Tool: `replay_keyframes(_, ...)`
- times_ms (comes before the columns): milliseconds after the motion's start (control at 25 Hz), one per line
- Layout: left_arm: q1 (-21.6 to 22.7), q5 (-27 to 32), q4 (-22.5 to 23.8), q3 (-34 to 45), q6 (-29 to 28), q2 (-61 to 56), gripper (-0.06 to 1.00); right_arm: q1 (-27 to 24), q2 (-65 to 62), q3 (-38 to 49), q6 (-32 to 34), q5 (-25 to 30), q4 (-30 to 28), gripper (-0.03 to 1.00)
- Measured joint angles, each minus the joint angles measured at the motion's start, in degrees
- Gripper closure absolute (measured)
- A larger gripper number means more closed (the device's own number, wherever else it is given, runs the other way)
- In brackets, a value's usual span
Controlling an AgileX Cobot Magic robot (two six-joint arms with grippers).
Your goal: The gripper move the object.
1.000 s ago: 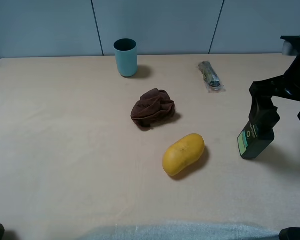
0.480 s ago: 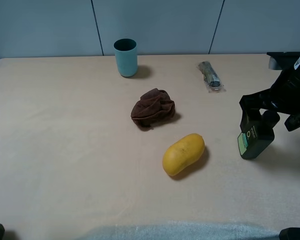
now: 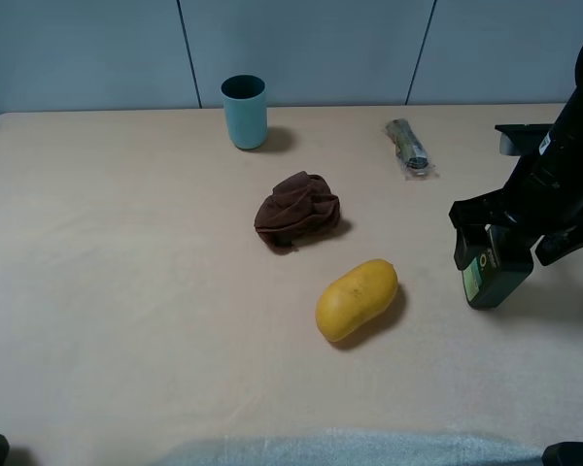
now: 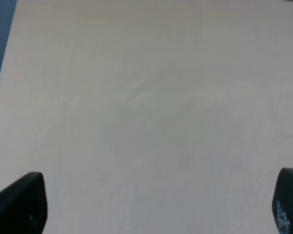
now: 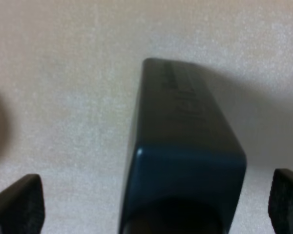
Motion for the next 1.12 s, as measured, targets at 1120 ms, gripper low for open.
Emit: replay_keyframes(1120,0.0,0.0,0.0,0.0,0.0,0.0,0.02,0.0,1.0,0.0,0.0,-1.06,-0.84,0.67)
